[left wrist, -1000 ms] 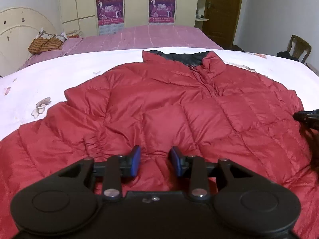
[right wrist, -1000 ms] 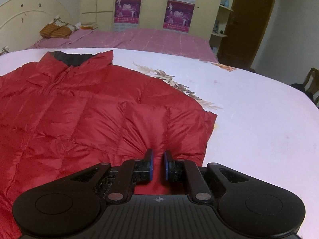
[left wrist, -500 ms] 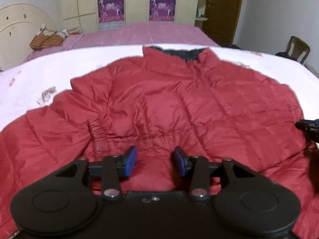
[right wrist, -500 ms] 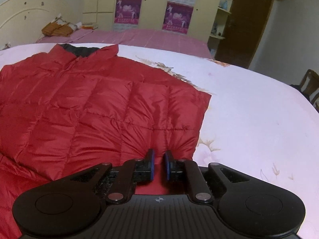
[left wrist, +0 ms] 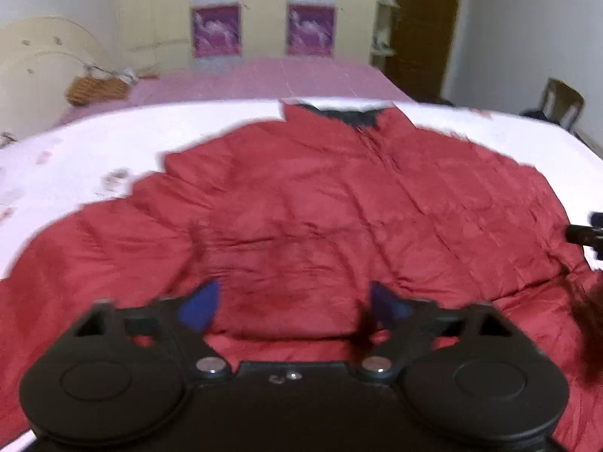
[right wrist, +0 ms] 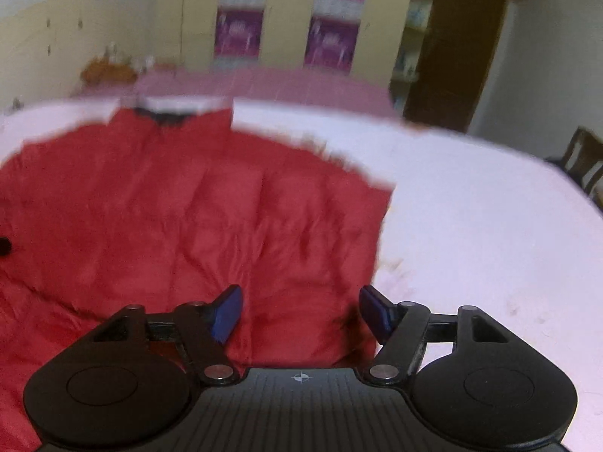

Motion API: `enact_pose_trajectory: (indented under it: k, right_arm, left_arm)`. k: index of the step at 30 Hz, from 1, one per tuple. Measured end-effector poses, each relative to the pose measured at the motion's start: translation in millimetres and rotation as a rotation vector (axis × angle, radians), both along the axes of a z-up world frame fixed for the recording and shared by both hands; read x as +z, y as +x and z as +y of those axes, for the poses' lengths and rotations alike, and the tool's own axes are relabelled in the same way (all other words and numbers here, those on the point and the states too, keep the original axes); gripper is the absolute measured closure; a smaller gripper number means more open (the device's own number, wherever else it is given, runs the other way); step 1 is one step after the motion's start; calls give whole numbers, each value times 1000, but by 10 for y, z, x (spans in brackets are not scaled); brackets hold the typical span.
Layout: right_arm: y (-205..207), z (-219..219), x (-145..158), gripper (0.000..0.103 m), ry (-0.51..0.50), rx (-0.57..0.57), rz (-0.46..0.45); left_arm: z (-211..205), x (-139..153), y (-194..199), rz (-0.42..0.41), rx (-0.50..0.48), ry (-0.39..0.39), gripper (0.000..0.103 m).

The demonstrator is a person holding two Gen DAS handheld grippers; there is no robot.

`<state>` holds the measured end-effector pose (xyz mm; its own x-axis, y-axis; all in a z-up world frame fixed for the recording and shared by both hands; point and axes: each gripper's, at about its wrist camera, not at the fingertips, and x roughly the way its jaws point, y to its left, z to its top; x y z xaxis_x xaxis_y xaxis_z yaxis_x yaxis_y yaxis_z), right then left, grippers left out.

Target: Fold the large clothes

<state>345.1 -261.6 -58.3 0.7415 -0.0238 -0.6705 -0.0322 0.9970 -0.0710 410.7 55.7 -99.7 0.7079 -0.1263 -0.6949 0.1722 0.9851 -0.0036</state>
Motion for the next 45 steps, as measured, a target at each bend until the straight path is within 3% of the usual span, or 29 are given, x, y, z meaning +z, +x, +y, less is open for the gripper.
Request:
enact_pose_trajectory:
  k: [3, 6, 12, 15, 16, 20, 22, 24, 25, 26, 27, 29, 32, 35, 38, 45]
  right_arm:
    - [-172, -73, 108, 35, 30, -25, -16]
    - [-339, -110, 93, 35, 35, -40, -6]
    - [-521, -157, 50, 35, 98, -77, 43]
    - [-475, -63, 53, 35, 98, -52, 44]
    - [-439, -23, 55, 35, 95, -40, 43]
    - [-309, 103, 93, 35, 113, -25, 33]
    - [-268, 137, 121, 35, 130, -27, 31]
    - [-239, 165, 154, 35, 138, -29, 28]
    - [-229, 178, 168, 35, 138, -29, 25]
    - [-219, 186, 178, 35, 137, -29, 24]
    - [-211, 192, 184, 35, 136, -30, 23]
    - [-189, 175, 186, 35, 136, -40, 23]
    - [-162, 110, 201, 35, 137, -66, 18]
    - [-130, 27, 198, 35, 135, -98, 13]
    - [-99, -32, 180, 35, 137, -122, 11]
    - [-69, -156, 205, 35, 172, -158, -9]
  left_arm:
    - [341, 53, -254, -18, 102, -34, 13]
    - [856, 12, -580, 0, 279, -83, 25]
    - [1944, -60, -1404, 11, 661, -224, 25]
    - [2401, -165, -1744, -12, 808, -403, 28]
    - [2518, -190, -1826, -46, 835, -481, 33]
    - [2872, -326, -1958, -165, 979, -717, 34]
    - [2979, -382, -1958, -213, 1031, -806, 33]
    - [3053, -388, -1901, -242, 1068, -820, 37]
    - [3083, -381, -1851, -240, 1086, -788, 55]
    - [3135, -384, -1789, -221, 1099, -743, 89]
    - [3218, -395, -1720, -206, 1096, -722, 95]
    - [3278, -376, -1677, -218, 1098, -718, 96]
    - [3107, -108, -1573, -276, 1002, -620, 97]
    - [2705, 175, -1384, -318, 860, -511, 97]
    - [2290, 347, -1136, -336, 725, -476, 97]
    - [953, 466, -375, -251, 323, -326, 97]
